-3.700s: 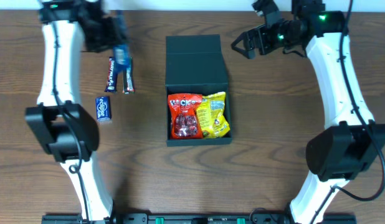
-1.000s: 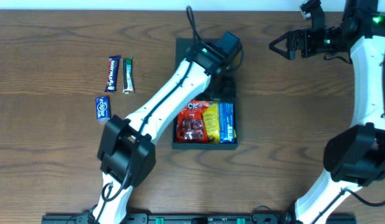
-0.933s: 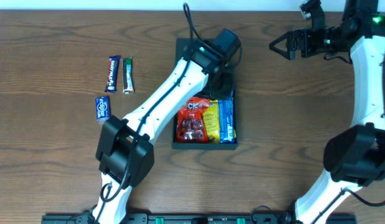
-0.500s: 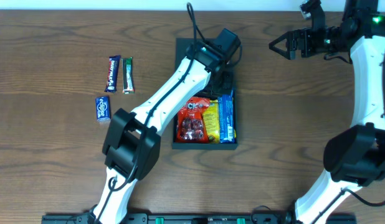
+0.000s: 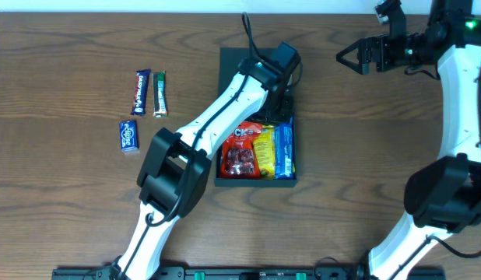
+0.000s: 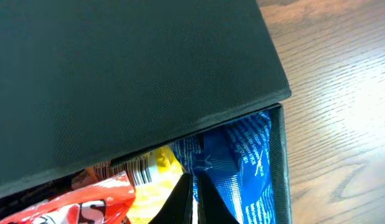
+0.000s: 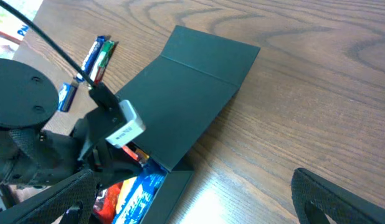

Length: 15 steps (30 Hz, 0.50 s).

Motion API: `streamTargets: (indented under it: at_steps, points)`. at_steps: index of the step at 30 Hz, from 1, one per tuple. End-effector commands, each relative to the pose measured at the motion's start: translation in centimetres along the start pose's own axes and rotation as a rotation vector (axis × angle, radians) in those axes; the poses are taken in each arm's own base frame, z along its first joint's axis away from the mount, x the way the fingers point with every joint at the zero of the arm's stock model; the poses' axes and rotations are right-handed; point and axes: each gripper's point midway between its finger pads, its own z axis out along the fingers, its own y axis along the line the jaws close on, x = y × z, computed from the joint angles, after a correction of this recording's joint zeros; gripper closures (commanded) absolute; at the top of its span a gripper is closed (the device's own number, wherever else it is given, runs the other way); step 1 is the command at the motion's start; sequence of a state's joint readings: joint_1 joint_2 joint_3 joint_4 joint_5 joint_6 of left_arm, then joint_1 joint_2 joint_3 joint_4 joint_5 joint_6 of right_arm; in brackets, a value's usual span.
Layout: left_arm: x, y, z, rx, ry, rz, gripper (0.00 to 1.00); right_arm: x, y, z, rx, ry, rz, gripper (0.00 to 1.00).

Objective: Pack container
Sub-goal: 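Withdraw the left gripper to the green-wrapped bar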

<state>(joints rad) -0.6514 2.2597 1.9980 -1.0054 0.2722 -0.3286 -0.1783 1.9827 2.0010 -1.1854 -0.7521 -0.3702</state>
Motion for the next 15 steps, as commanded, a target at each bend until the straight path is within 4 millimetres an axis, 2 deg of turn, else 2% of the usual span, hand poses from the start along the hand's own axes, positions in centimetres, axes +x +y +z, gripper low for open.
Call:
streamTargets:
  at_steps: [1, 5, 8, 12, 13, 15]
  points:
    - [0.1, -0.8, 0.5, 0.035, 0.019, 0.04, 0.94, -0.6, 1.0, -1.0, -0.011, -0.031, -0.035, 0.01]
    - [0.1, -0.8, 0.4, 0.036, 0.018, 0.04, 0.94, -0.6, 1.0, -1.0, -0.011, -0.031, -0.036, 0.01]
    - [-0.3, -0.6, -0.4, 0.038, 0.008, 0.02, 0.94, -0.6, 1.0, -1.0, -0.011, -0.031, -0.036, 0.01]
    - [-2.4, 0.1, -3.9, 0.028, -0.072, -0.014, 0.94, -0.6, 1.0, -1.0, -0.011, -0.029, -0.034, 0.01]
    - [-2.9, 0.8, -5.0, 0.001, -0.102, -0.03, 0.94, -0.5, 1.0, -1.0, -0.012, -0.028, -0.032, 0.01]
    - [-4.0, 3.3, -7.5, -0.096, -0.169, -0.098, 0.94, -0.4, 0.9, -1.0, -0.005, -0.022, -0.029, 0.01]
